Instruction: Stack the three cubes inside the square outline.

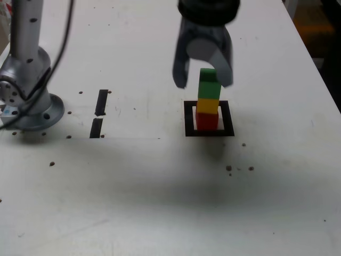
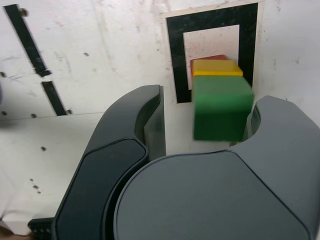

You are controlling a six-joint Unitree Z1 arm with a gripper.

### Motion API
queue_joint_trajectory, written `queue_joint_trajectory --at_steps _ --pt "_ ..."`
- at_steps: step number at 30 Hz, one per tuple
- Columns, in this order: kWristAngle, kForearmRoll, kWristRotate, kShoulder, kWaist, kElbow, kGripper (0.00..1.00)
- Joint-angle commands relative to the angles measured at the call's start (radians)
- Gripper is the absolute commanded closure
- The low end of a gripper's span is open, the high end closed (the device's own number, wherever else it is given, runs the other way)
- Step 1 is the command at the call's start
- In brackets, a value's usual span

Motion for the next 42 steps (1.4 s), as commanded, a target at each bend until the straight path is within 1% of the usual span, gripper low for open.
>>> queue_joint_trajectory --at_steps 1,7,9,14,18,22,24,32,33,34,38,42 --pt "0.006 0.012 -0.004 -0.029 0.001 -0.003 0.33" --pt "0.042 0.063 -0.007 -0.149 -0.014 -0.014 0.33" --pt "0.057 0.087 -0.009 -0.199 -0.019 0.004 0.33" --pt "0.069 0.108 -0.031 -0.281 -0.020 0.113 0.33" --pt "0.068 0.079 -0.057 -0.318 -0.020 0.232 0.33" --pt "0.059 0.002 -0.075 -0.334 -0.020 0.360 0.33" --pt "0.046 -0.087 -0.081 -0.338 -0.020 0.464 0.33" --pt "0.026 -0.328 -0.089 -0.333 -0.020 0.678 0.32" --pt "0.024 -0.388 -0.094 -0.329 -0.020 0.726 0.32" --pt "0.024 -0.415 -0.096 -0.327 -0.020 0.747 0.32" --pt "0.028 -0.484 -0.108 -0.324 -0.019 0.811 0.32" --pt "0.037 -0.508 -0.124 -0.336 -0.016 0.854 0.32"
